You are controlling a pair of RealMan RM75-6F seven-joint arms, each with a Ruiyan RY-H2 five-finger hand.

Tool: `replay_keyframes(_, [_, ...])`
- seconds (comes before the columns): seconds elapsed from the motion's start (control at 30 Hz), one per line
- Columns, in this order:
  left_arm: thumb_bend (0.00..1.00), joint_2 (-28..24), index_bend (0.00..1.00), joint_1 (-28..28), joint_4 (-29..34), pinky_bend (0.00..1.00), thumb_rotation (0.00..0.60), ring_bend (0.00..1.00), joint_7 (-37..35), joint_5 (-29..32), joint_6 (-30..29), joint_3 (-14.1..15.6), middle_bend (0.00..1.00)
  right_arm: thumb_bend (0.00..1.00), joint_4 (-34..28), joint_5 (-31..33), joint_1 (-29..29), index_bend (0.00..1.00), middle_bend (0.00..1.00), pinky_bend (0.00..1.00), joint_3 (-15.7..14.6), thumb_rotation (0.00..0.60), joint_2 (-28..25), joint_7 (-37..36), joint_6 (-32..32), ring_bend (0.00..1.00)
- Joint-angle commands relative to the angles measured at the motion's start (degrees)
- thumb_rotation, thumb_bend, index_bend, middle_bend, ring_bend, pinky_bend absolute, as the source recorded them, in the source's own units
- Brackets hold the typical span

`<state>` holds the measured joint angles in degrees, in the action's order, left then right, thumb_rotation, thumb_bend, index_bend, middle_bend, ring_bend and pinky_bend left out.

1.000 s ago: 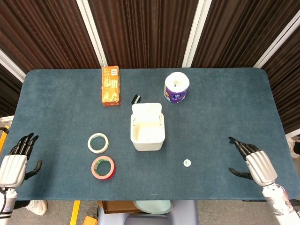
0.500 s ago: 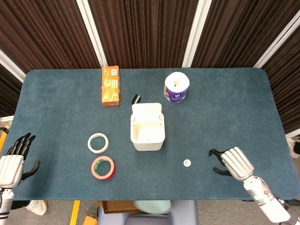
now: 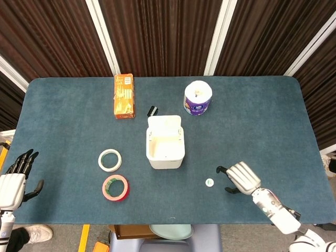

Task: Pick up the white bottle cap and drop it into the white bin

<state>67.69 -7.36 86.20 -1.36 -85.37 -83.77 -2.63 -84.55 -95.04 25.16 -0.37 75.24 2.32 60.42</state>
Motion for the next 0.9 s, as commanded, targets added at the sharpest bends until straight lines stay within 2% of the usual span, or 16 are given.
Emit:
replay_keyframes(0.03, [0.40, -0.1, 0.04, 0.0, 0.0, 0.25, 0.600, 0.08, -0.1, 0.0, 0.0, 0.0, 0.01, 0.27, 1.9, 0.7, 1.2, 0.49, 0.90, 1.00, -0.1, 0.600, 1.8, -1.0, -1.4, 1.00])
replay_keyframes(0.47, [0.40, -0.3, 0.06, 0.1, 0.2, 0.25, 0.600, 0.09, -0.1, 0.2, 0.2, 0.0, 0.03, 0.29, 7.0, 1.9, 3.6, 0.54, 0.90, 1.00, -0.4, 0.600, 6.4, -3.3, -3.9, 1.00])
replay_keyframes(0.9, [0.40, -0.7, 0.10, 0.3, 0.8, 0.25, 0.600, 0.10, 0.5, 1.0, 0.3, -0.3, 0.05, 0.31, 12.6, 3.3, 6.9, 0.56, 0.90, 1.00, -0.1, 0.600, 11.3, -8.5, -6.6, 1.00])
